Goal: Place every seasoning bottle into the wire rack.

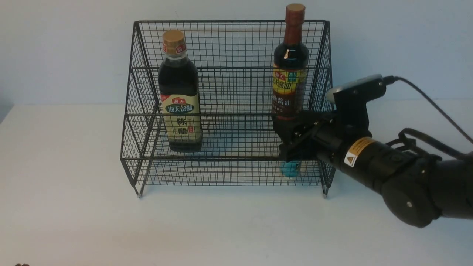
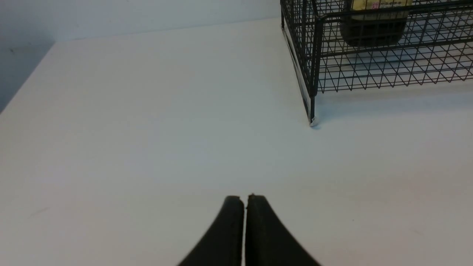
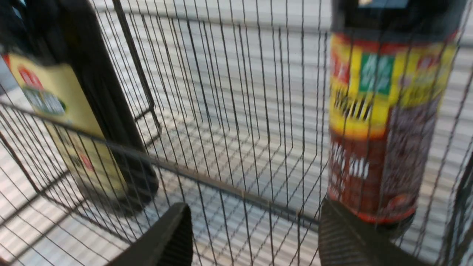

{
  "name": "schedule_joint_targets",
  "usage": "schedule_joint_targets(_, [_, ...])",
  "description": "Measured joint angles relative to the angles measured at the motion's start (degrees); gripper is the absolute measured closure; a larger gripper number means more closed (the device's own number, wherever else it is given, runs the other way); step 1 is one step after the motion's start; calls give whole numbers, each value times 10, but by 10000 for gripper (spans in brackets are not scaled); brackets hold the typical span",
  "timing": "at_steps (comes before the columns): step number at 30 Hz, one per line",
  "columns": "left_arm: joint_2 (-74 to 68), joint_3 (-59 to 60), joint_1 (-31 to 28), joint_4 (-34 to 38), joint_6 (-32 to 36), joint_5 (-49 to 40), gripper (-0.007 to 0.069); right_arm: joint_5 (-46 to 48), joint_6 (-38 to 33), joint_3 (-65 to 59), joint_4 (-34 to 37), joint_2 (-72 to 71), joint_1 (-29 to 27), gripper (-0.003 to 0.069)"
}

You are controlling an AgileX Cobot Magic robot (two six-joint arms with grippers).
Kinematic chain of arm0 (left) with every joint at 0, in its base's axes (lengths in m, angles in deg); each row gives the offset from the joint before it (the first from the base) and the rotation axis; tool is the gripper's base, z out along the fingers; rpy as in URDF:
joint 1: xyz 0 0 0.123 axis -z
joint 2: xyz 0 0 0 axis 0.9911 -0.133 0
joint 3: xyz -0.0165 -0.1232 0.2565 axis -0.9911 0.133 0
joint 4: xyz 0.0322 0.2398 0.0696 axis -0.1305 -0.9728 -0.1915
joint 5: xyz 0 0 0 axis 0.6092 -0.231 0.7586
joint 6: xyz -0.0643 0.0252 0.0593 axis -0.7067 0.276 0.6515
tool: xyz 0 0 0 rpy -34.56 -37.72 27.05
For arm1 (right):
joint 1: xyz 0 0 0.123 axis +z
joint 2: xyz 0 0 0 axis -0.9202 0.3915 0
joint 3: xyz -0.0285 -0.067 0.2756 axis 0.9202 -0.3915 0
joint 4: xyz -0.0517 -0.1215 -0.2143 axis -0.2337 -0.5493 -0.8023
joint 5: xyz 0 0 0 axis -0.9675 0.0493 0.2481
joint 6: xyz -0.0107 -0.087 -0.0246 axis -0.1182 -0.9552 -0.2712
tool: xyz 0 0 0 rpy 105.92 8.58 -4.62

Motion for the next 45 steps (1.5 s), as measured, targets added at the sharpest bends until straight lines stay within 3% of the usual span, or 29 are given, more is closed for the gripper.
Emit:
schedule_joint_targets(5, [0,0,0,0,0,0,629,63,-2,0,6,-96,0,244])
schedule_joint_targets(9, [0,0,0,0,0,0,629,165,-11,0,6,-217,0,323])
schedule_joint_targets(15, [0,0,0,0,0,0,629,364,-11,0,4,-401,-6,608])
schedule_joint_targets(18, [0,0,0,0,0,0,629,435,-1,0,-11,-474,-13,659])
schedule_joint_targets(30, [0,0,0,0,0,0,629,609,59,0,-50,-733,-17,673])
schedule_joint_targets(45, [0,0,0,0,0,0,629,625,60,0,-50,-848,-17,673])
